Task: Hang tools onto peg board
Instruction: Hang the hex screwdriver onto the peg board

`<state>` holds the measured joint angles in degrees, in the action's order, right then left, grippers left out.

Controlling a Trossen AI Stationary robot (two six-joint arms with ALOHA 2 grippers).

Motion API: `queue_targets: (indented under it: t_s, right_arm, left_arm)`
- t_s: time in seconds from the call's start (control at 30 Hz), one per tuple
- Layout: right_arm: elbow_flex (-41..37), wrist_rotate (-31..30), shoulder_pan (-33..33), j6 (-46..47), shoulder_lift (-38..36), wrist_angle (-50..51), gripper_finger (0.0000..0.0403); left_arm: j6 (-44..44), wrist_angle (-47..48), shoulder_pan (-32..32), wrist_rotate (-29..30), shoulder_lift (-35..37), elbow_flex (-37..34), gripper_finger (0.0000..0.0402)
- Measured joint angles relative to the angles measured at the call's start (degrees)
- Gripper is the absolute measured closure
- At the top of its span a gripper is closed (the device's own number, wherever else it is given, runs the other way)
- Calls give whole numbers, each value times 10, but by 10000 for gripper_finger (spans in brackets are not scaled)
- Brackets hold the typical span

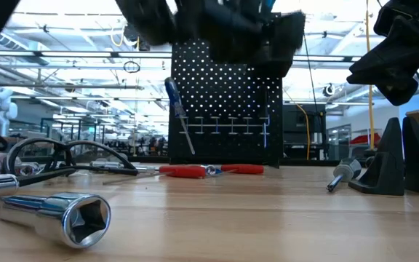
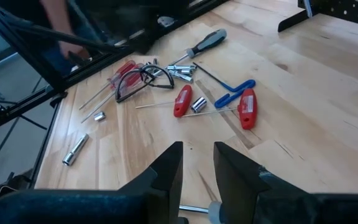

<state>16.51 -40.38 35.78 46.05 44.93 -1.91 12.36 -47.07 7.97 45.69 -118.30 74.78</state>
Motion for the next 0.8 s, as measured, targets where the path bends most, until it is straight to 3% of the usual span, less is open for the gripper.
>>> queue_targets:
  t_s: [0.27, 0.47, 0.57, 0.8]
  right_arm:
    - [0, 0, 0, 15, 1, -10, 321]
    - [0, -1, -1, -15, 41, -109, 321]
    - [0, -1, -1, -34, 75, -170, 321]
    - [1, 2, -2, 4, 148, -234, 321]
  left_arm:
    - [-114, 349, 86, -5, 138, 0, 110]
    - [-238, 588, 138, -1, 210, -3, 110]
    - [-300, 638, 163, 28, 247, -41, 110]
    - [-472, 615, 208, 41, 340, -193, 110]
